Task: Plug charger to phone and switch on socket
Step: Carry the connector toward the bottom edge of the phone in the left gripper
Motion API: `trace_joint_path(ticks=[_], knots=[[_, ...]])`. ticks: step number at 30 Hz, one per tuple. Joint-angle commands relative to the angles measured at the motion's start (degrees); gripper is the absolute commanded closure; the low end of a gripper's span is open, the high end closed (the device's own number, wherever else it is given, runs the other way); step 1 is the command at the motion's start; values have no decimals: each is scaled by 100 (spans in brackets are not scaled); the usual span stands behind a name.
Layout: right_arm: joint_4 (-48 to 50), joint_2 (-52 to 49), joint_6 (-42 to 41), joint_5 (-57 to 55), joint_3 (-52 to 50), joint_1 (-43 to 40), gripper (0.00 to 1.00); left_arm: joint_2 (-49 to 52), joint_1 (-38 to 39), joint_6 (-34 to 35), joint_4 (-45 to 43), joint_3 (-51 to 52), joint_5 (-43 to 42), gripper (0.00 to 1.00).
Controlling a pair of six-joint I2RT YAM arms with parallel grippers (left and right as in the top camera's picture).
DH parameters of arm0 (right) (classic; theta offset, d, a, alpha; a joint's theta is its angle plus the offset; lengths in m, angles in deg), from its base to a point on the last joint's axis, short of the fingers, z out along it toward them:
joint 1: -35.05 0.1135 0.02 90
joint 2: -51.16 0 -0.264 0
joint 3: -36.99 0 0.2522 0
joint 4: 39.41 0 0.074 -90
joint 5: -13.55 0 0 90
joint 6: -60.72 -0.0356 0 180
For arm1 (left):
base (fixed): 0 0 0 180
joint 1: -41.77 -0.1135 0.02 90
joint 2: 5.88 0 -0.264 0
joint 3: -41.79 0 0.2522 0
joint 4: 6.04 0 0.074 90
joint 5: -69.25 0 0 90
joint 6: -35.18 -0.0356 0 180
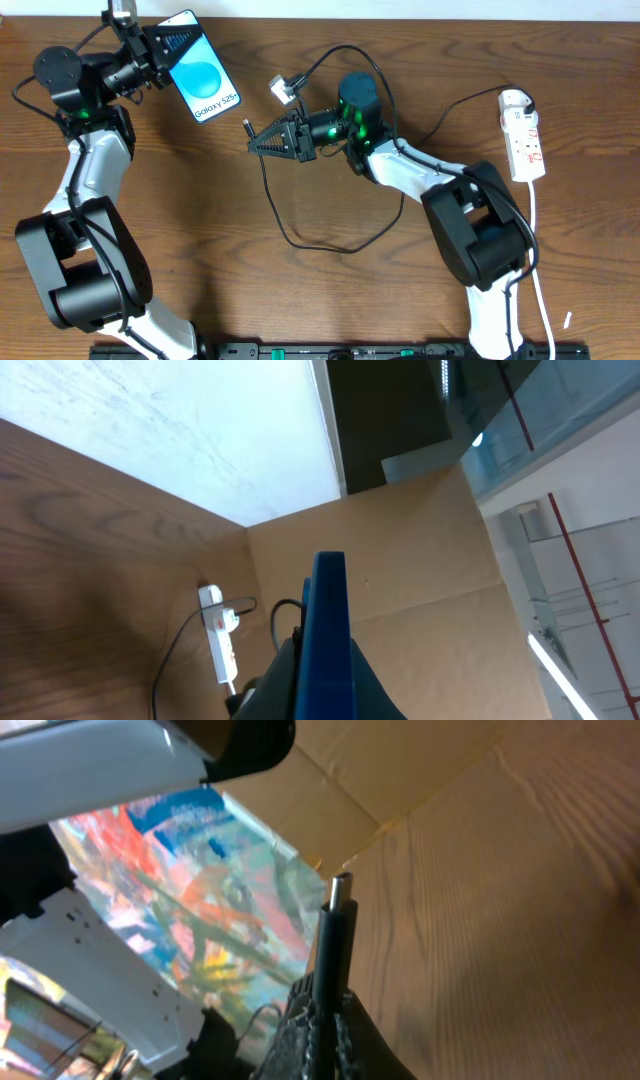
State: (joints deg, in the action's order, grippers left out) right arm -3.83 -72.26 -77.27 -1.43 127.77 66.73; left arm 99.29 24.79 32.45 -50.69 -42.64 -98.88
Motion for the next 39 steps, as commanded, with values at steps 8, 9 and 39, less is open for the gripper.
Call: trace_joint_path(ticks=[8,9,39], knots=[[898,-81,-951,-28,11,-13,96,-125,9,4,-68,-48,-35,93],[1088,-81,-1091,-7,11,13,96,-125,9,4,-68,-48,-22,93],[2376,-81,-2175,339,11,166,91,-122,7,-118,-68,-48,63,92]])
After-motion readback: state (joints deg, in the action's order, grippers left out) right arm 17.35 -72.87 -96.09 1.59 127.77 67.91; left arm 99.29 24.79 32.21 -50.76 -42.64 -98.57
